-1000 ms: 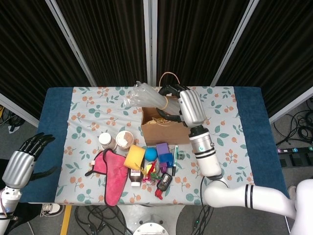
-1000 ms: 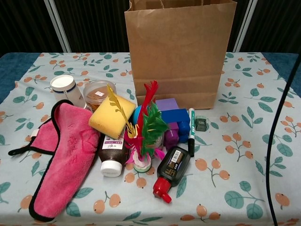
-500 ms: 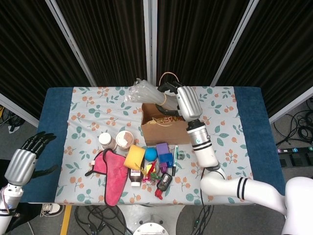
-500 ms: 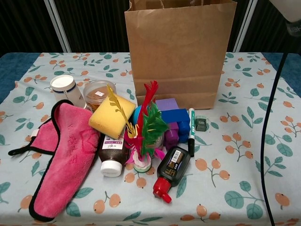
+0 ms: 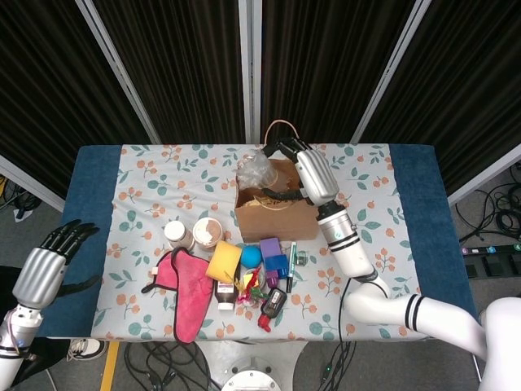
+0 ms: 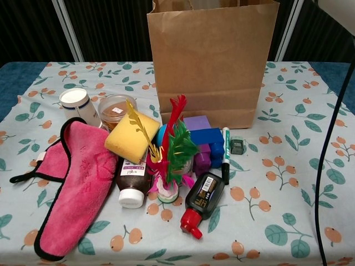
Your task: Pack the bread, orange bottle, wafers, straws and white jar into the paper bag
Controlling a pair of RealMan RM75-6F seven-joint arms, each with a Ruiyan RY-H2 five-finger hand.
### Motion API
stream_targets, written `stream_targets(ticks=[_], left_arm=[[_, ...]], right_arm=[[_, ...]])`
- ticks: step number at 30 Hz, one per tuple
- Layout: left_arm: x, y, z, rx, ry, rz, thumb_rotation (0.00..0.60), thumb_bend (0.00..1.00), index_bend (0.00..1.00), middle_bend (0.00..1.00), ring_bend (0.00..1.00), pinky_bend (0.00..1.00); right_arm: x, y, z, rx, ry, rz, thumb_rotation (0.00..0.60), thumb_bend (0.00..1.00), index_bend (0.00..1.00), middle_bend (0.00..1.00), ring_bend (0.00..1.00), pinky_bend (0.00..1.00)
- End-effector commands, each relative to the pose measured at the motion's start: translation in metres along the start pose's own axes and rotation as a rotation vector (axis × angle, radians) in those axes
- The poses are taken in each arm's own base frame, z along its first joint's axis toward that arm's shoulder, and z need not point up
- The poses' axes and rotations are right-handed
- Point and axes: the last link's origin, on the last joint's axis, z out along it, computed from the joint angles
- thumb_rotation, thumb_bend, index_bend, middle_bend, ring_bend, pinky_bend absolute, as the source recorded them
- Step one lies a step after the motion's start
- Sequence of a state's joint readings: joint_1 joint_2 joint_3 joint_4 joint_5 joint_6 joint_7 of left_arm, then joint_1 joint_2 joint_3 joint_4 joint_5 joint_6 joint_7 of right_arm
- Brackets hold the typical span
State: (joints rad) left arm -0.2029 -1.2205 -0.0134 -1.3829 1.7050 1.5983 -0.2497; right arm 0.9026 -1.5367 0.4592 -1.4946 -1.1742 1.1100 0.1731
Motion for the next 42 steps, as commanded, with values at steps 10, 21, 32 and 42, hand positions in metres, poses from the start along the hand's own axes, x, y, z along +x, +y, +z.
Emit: stream_targets(ticks=[10,21,32,42], left_arm=[[0.000,0.005,-0.002,-0.006,-0.006,-0.004,0.600,0.10,0.23,0.29,0.15,0.22],[-0.004,0.014,-0.004,-0.017,-0.022,-0.012,0.600,0.10,0.23,0.29,0.15,0.22],[-0.005,0.022,-0.007,-0.029,-0.041,-0.021,0.600,0.10,0.23,0.29,0.15,0.22],[-0.009,0.021,-0.010,-0.016,-0.065,-0.030,0.600,0.10,0.23,0.29,0.15,0.22]], right_arm=[[0.037,-0.018,-0.022,0.067,0.050,0.028,0.600,0.00,0.21,0.29,0.11,0.14],[0.137,-0.092,-0.081,0.295,0.235,-0.076,0.600,0.00,0.21,0.30,0.11,0.14],[0.144,-0.058,-0.197,0.193,0.075,-0.540,0.600,0.00,0.20,0.31,0.12,0.14],[0.108,0.017,-0.264,0.063,-0.138,-0.723,0.600,0.00,0.20,0.31,0.13,0.15]])
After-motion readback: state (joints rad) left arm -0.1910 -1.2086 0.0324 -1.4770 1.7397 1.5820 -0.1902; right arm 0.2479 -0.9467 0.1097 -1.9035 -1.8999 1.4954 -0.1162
